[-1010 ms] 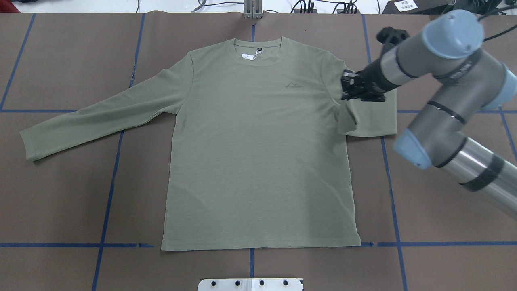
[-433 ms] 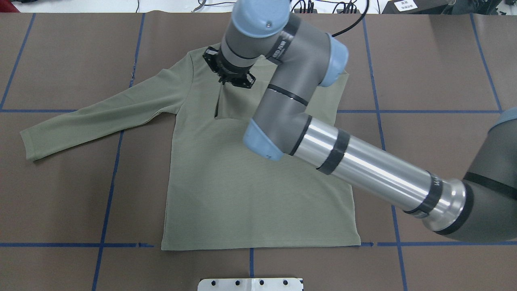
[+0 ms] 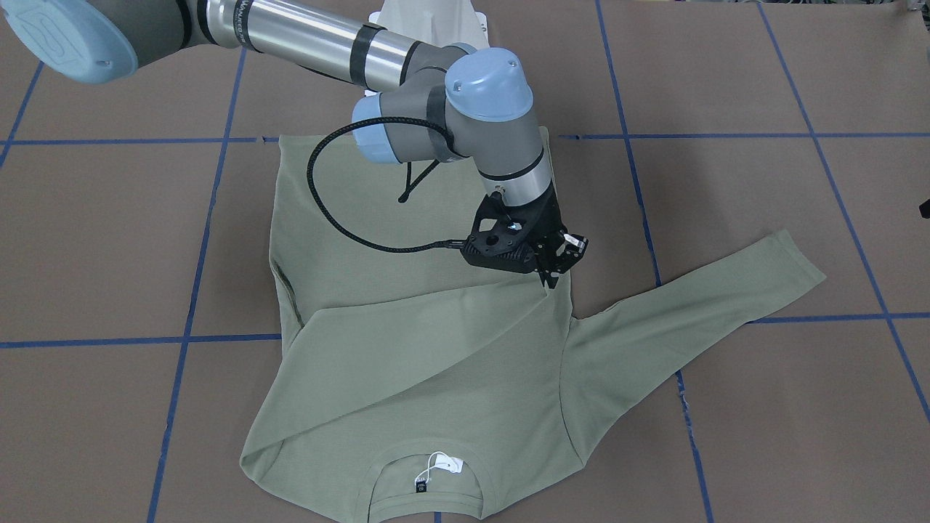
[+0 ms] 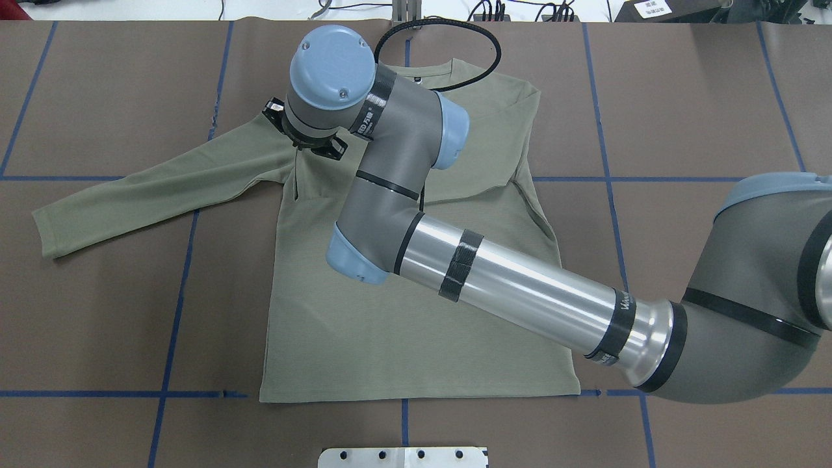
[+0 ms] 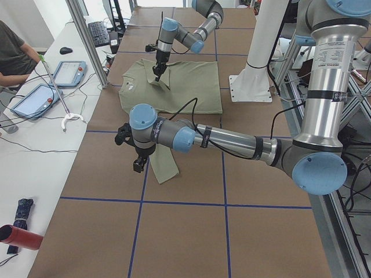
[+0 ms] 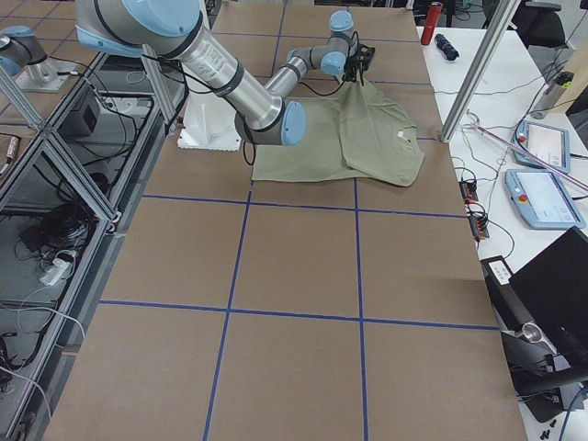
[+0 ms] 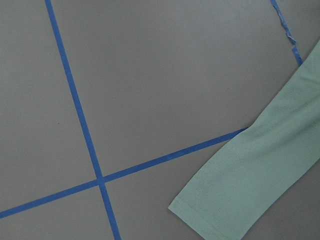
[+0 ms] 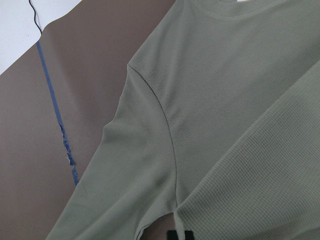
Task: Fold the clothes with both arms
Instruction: 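Carry the sleeve across the shirt body toward the far shoulder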
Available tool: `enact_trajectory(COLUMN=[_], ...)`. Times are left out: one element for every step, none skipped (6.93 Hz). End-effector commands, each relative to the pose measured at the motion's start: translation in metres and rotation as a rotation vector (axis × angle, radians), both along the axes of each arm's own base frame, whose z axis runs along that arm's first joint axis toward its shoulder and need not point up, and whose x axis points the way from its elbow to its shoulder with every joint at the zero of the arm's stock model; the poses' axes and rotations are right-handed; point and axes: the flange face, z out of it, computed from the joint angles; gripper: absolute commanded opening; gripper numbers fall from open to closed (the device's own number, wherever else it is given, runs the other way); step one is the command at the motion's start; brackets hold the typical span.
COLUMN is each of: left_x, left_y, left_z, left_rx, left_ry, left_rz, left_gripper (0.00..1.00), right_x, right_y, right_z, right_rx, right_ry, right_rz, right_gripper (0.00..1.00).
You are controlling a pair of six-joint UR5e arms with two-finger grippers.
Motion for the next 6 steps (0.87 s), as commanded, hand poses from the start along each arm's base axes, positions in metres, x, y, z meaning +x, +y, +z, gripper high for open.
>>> enact_trajectory(left_x=[0.001, 0.001, 0.001, 0.001, 0.001, 0.001], left_y=[-0.001, 0.000, 0.000, -0.001, -0.001, -0.001], left_z=[-0.001, -0.005, -0.011, -0.011, -0.012, -0.012], left_rx=[0.001, 0.010, 0.021, 0.022, 0.022, 0.023], left_ry=[0.005, 0.006, 0.007, 0.007, 0.007, 0.007], left_rz=[0.003, 0.003, 0.003, 0.004, 0.003, 0.002], left_gripper=[1.00, 1.00, 1.00, 1.00, 1.00, 1.00], right_x=[-0.017, -0.023, -0.025, -0.030, -0.035, -0.036], right_y=[0.008, 0.004, 0.002, -0.003, -0.009, -0.010], right_z=[-0.007, -0.014, -0.012, -0.015, -0.019, -0.019], right_rx=[0.018, 0.014, 0.020, 0.024, 0.038, 0.043], right_ry=[0.001, 0.009, 0.013, 0.008, 0.006, 0.014], right_rz=[0.013, 0.014, 0.028, 0.034, 0.058, 0.074], right_gripper=[0.00, 0.00, 0.00, 0.00, 0.00, 0.17])
